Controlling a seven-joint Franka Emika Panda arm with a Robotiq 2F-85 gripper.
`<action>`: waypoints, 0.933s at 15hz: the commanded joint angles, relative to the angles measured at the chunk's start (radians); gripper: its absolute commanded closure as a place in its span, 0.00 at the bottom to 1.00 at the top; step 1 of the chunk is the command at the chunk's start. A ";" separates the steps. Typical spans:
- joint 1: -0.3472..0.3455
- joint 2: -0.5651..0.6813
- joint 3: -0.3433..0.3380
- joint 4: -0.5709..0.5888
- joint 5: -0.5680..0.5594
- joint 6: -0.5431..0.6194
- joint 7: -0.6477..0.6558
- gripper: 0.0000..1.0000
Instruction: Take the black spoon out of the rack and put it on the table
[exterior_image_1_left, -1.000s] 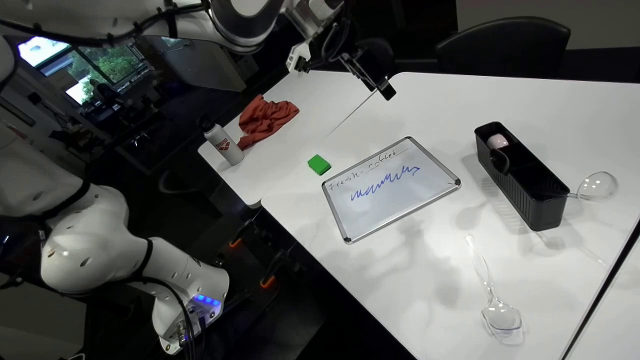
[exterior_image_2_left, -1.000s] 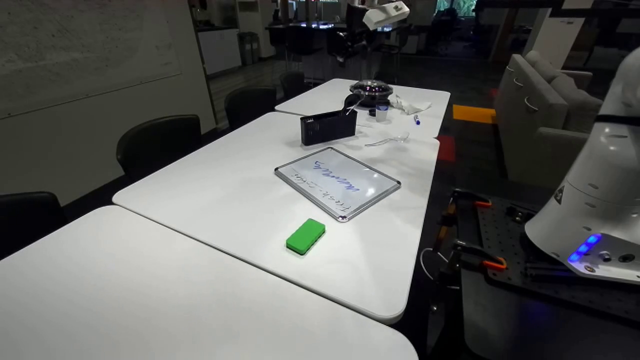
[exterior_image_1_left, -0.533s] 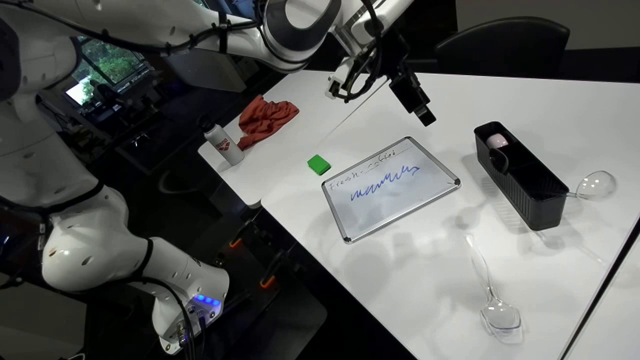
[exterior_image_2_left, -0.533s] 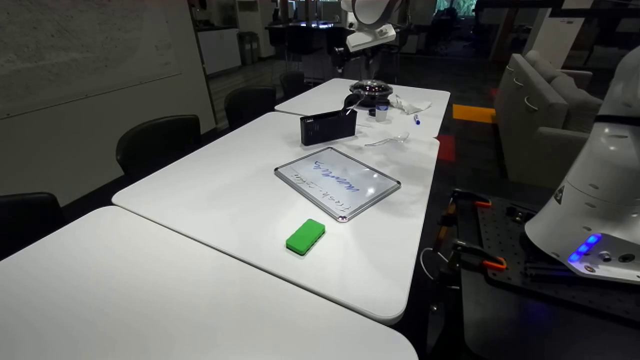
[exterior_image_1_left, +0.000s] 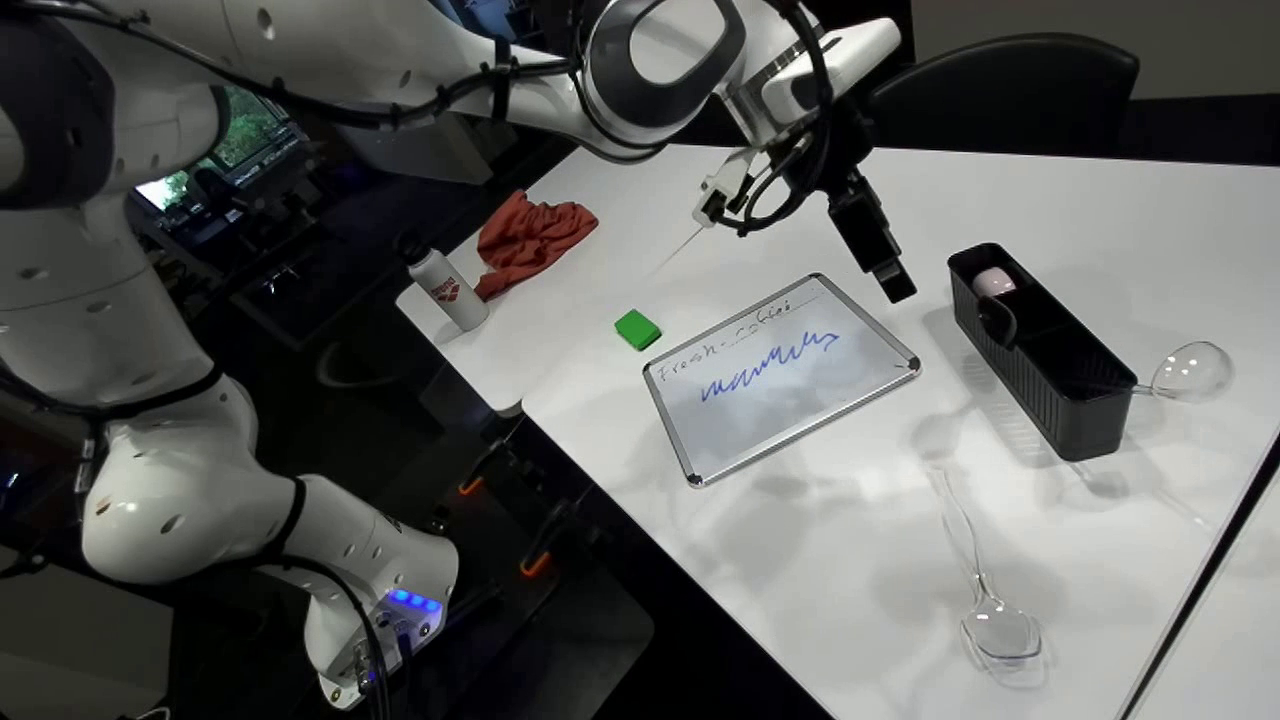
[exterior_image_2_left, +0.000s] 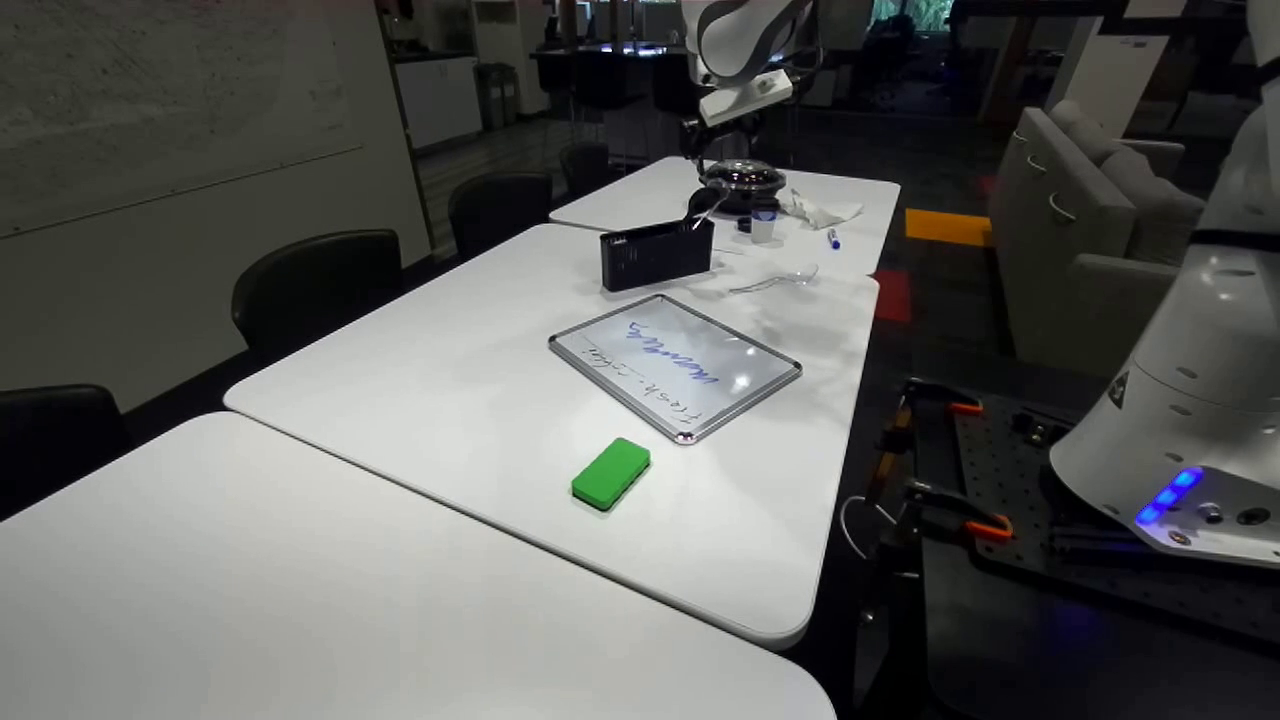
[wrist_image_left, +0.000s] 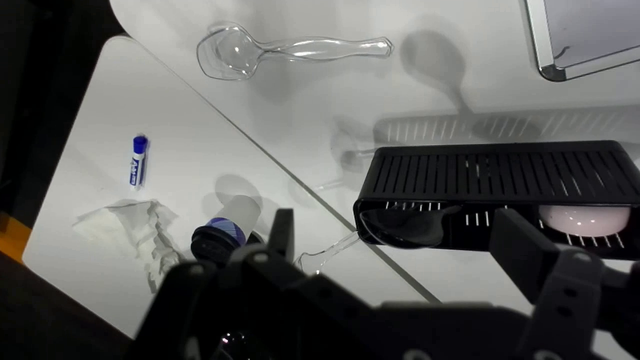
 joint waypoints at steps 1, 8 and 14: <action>-0.051 0.028 0.019 0.096 0.035 -0.079 -0.270 0.00; -0.112 0.025 0.038 0.129 0.082 -0.078 -0.548 0.00; -0.124 0.073 0.041 0.128 -0.001 0.039 -0.660 0.00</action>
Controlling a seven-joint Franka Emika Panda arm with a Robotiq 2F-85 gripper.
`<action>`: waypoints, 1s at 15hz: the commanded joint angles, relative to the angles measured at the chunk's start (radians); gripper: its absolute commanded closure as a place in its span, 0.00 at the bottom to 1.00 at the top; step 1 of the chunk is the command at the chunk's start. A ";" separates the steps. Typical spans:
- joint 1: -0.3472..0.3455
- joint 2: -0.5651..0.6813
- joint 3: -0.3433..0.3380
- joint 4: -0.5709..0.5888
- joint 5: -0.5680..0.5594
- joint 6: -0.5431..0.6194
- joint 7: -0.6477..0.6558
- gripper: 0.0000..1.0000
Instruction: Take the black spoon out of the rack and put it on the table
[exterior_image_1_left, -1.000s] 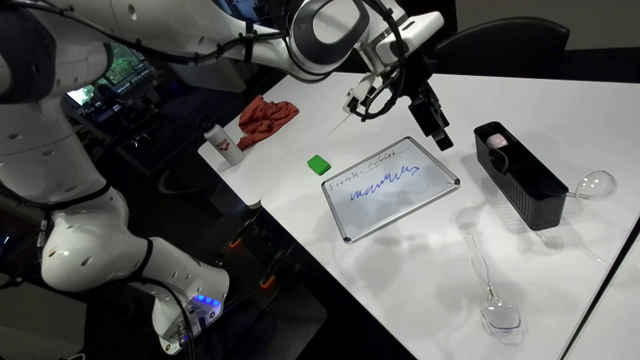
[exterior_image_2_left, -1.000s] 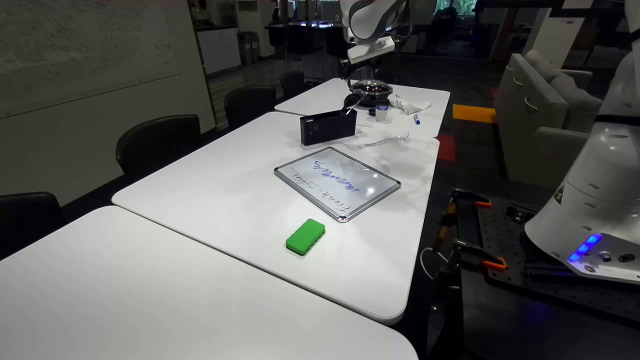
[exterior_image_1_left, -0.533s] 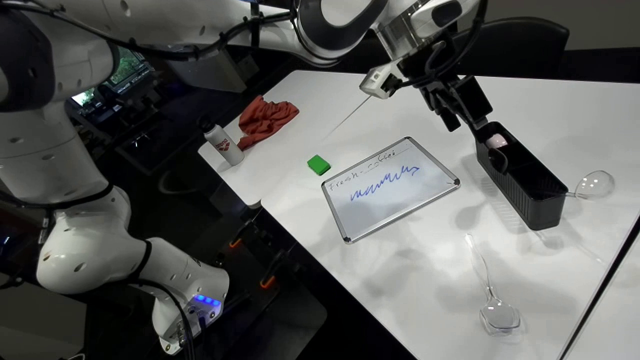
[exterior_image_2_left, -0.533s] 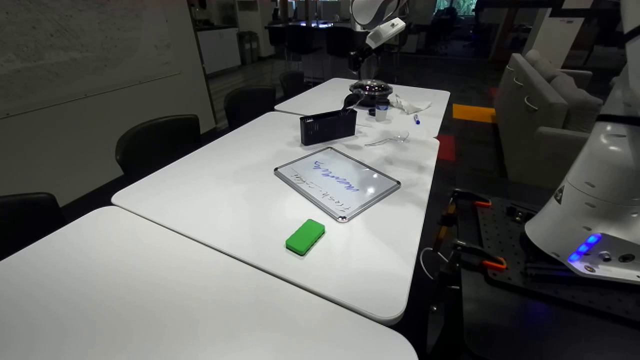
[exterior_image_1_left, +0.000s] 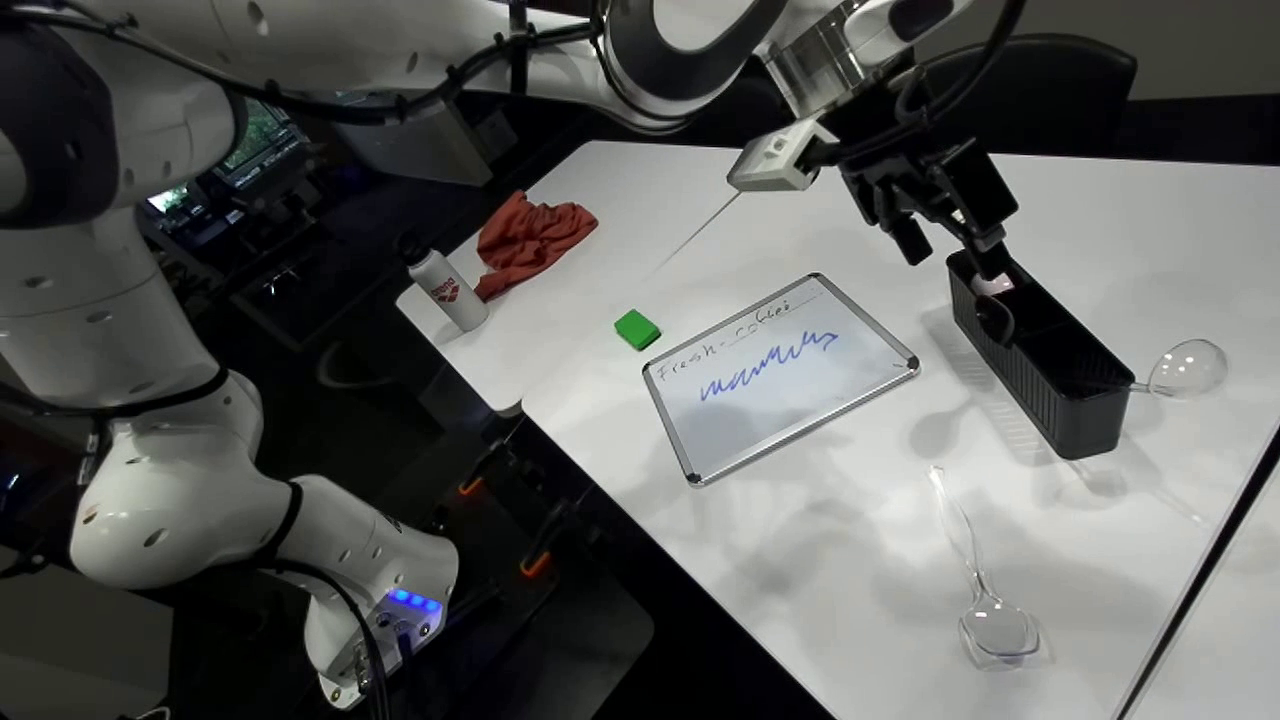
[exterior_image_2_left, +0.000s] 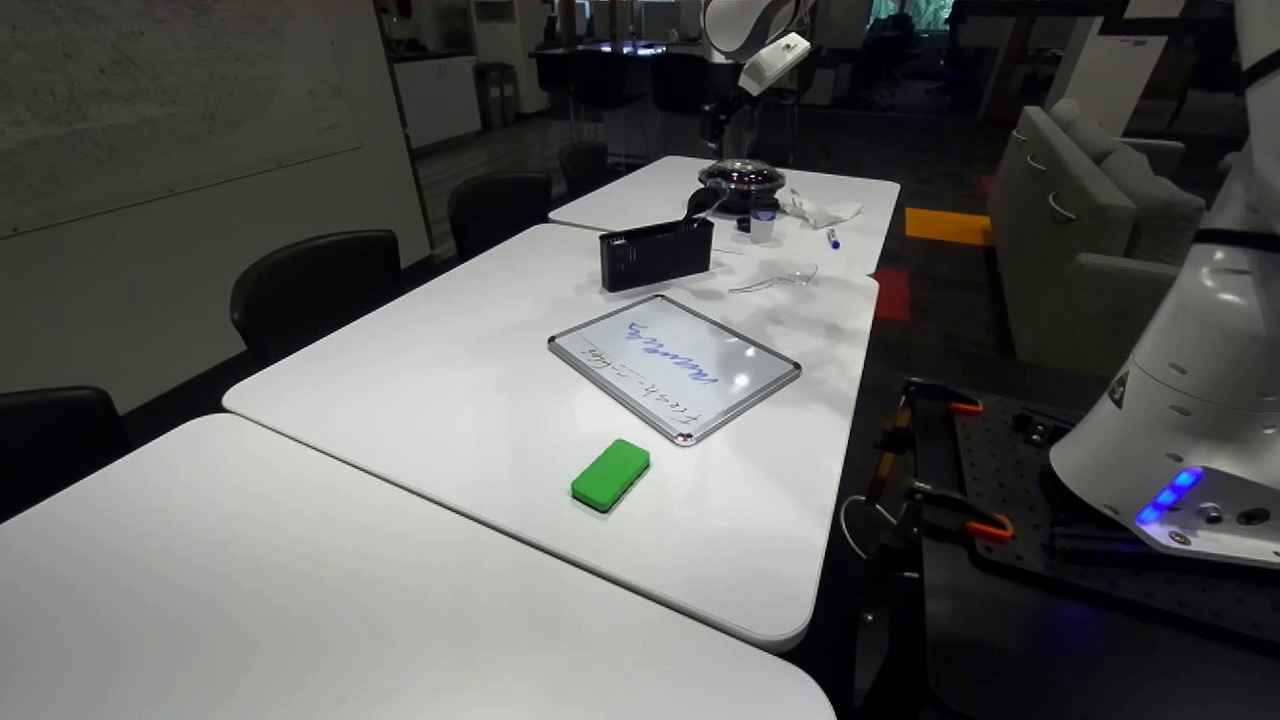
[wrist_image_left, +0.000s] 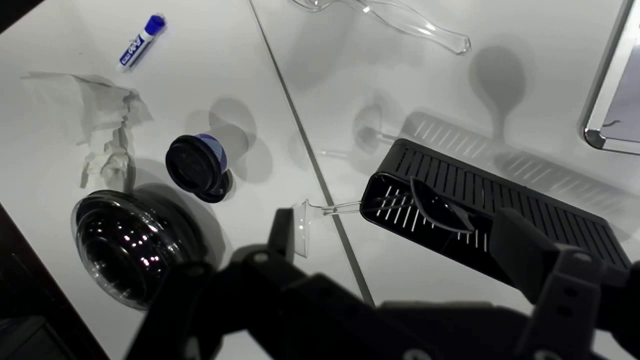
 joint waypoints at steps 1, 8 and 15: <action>-0.023 0.048 0.012 -0.001 -0.048 0.111 -0.140 0.00; -0.185 0.135 0.174 0.007 0.124 0.247 -0.565 0.00; -0.207 0.158 0.214 0.013 0.130 0.330 -0.753 0.00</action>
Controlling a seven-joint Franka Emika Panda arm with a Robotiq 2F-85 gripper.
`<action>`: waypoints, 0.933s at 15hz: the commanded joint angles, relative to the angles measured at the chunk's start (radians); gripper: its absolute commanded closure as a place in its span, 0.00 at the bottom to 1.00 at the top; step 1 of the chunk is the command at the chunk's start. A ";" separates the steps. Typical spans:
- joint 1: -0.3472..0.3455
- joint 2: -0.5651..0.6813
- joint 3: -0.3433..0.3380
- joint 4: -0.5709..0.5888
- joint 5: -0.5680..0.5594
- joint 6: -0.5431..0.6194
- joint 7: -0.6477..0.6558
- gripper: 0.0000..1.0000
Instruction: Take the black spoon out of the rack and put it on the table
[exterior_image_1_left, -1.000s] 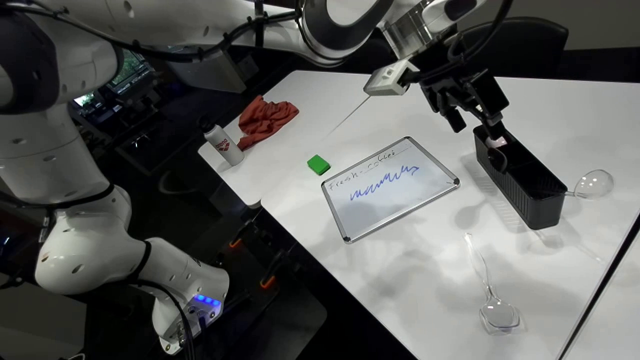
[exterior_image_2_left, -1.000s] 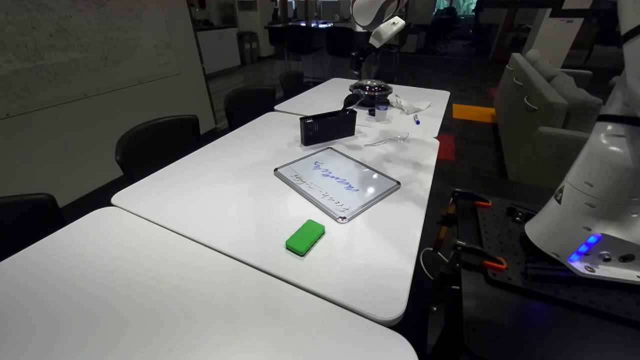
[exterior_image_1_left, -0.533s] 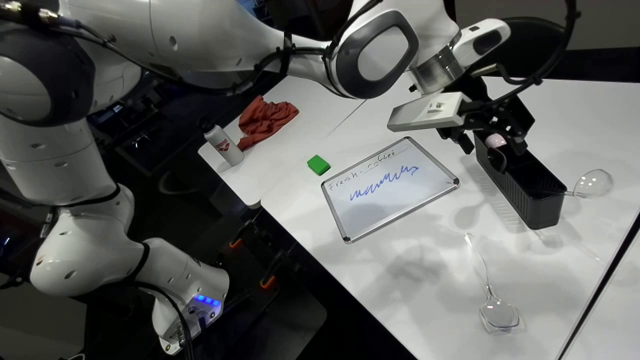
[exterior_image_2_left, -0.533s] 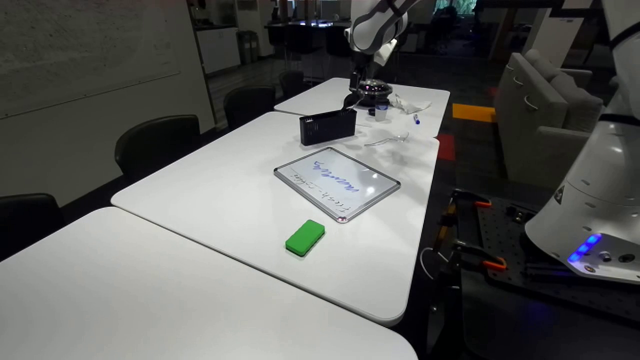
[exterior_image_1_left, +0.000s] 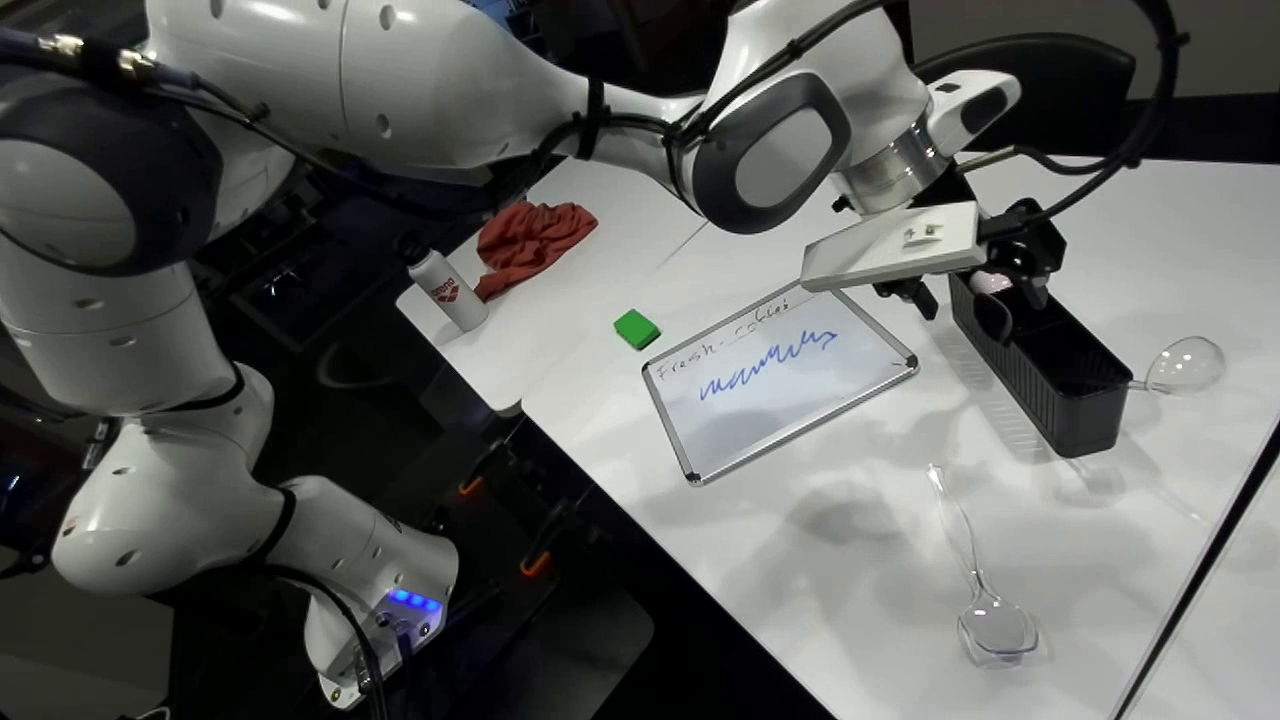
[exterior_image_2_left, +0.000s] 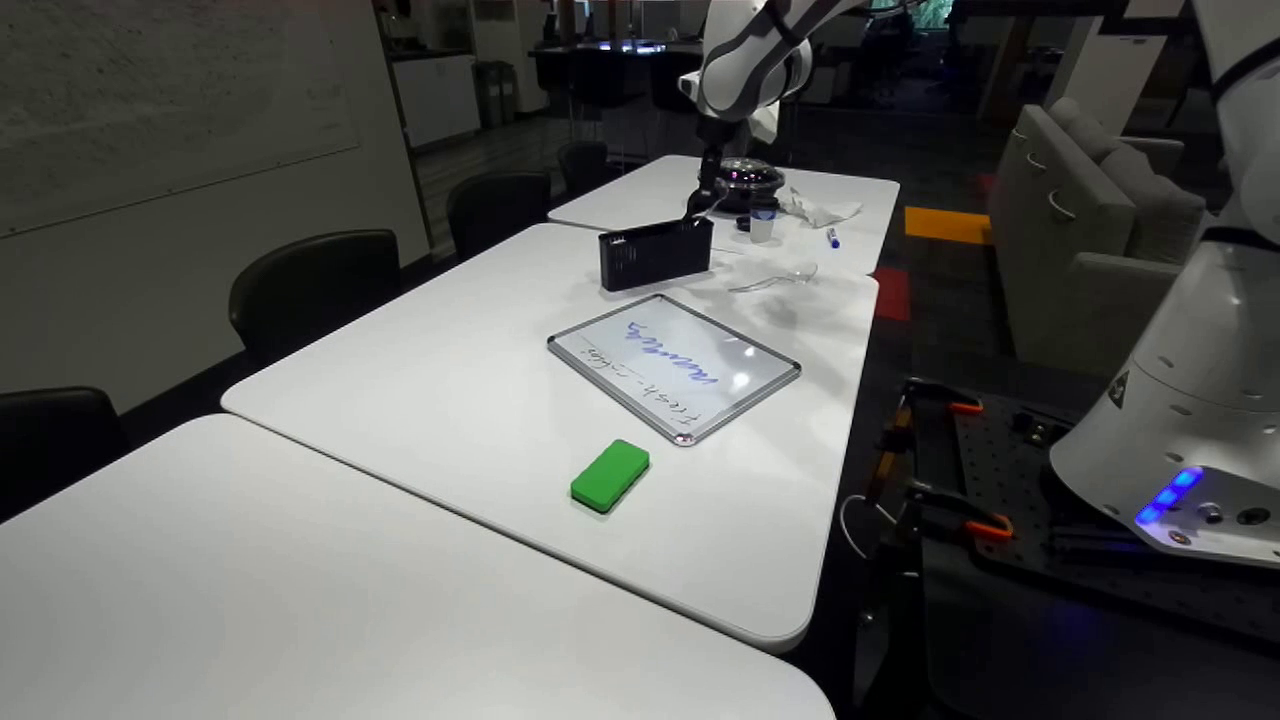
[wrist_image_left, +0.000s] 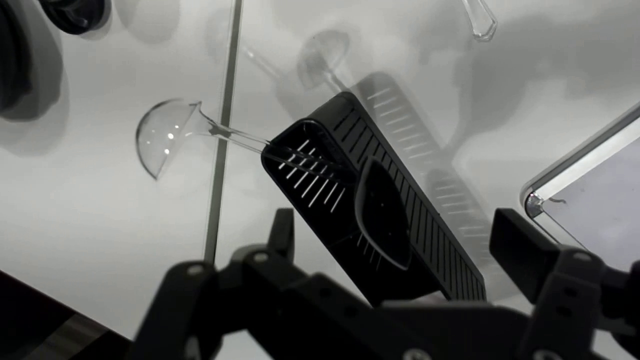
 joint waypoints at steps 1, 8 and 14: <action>-0.010 0.016 0.018 0.014 0.014 0.065 -0.096 0.00; -0.003 0.050 0.008 0.045 0.016 0.060 -0.105 0.59; 0.016 0.047 -0.015 0.039 -0.003 0.088 -0.074 1.00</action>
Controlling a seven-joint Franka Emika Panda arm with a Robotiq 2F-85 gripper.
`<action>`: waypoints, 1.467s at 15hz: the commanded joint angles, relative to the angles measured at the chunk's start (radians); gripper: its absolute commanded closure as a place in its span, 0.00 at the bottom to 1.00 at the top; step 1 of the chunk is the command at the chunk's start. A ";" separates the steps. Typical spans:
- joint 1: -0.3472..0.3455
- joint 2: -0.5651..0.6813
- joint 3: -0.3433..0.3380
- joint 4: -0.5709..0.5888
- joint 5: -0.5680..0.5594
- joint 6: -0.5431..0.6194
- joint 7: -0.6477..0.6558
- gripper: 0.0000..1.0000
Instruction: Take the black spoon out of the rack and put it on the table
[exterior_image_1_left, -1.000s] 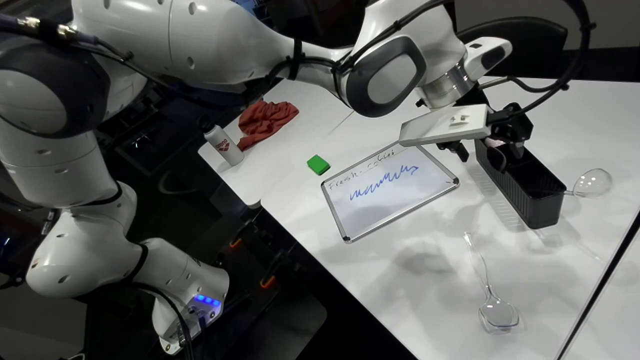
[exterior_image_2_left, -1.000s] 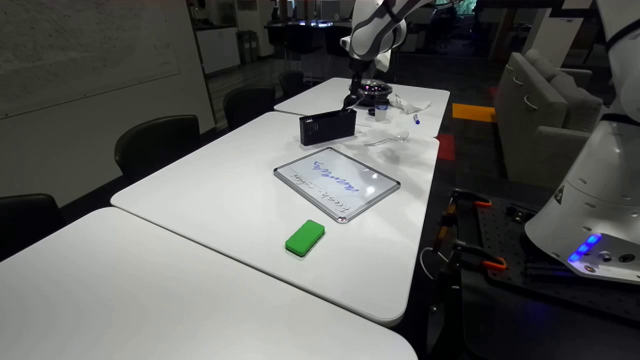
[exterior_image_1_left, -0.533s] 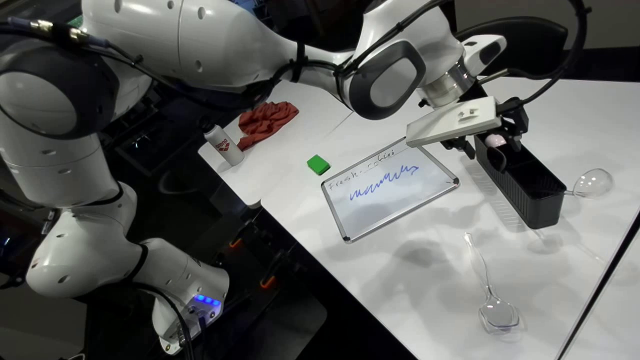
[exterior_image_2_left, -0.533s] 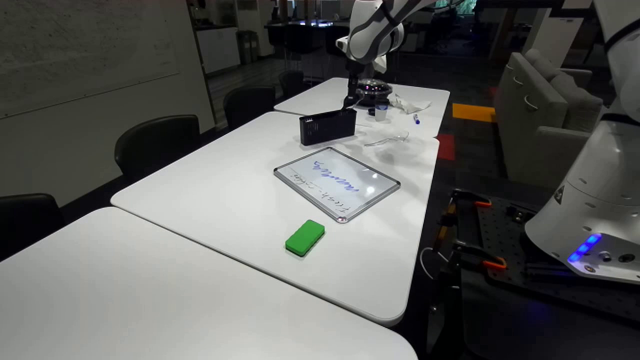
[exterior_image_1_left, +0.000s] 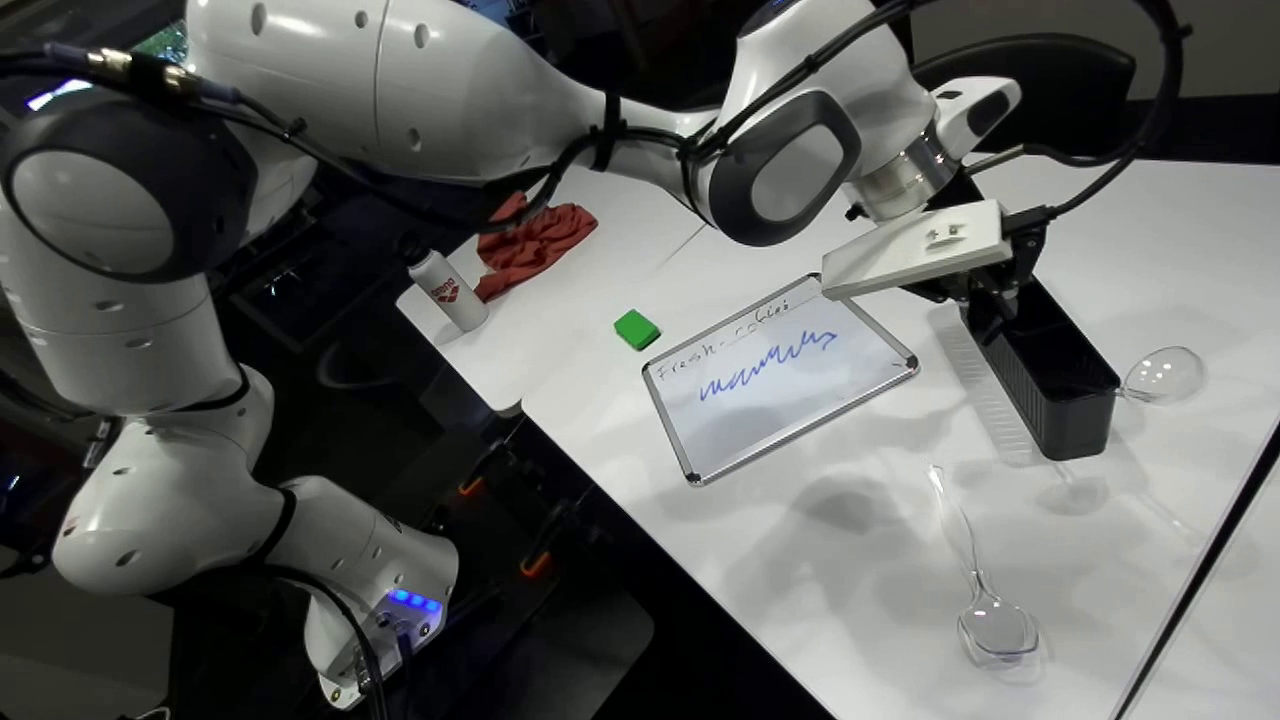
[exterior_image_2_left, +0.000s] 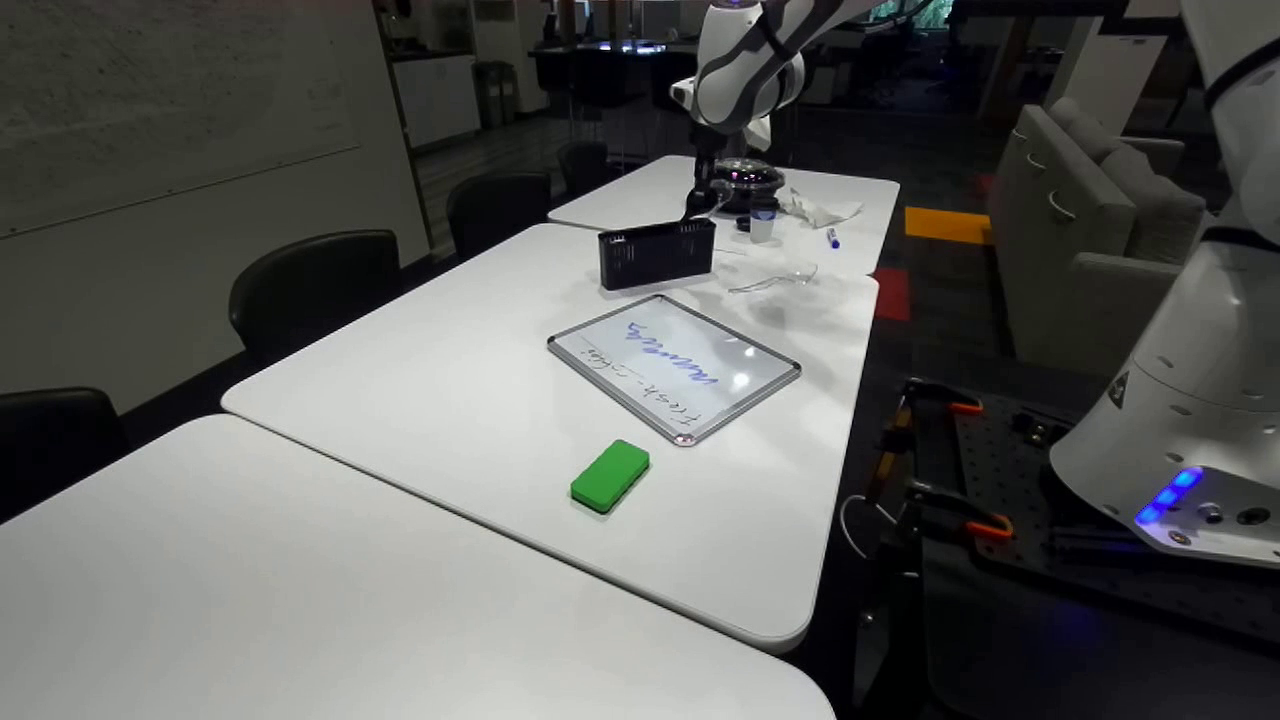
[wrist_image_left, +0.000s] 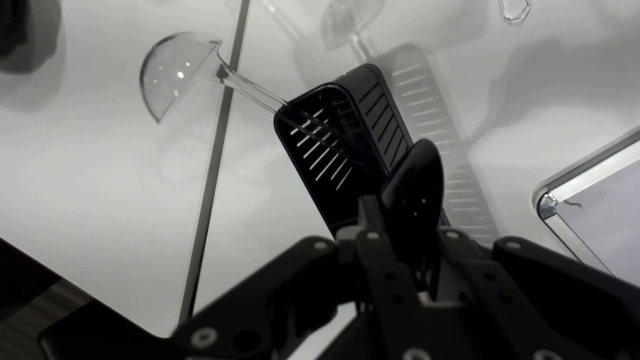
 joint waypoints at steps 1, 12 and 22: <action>0.018 -0.008 -0.021 0.000 -0.003 0.047 0.004 1.00; 0.091 -0.231 -0.113 -0.128 -0.040 0.040 0.128 0.98; 0.073 -0.517 -0.100 -0.368 0.125 -0.102 0.127 0.98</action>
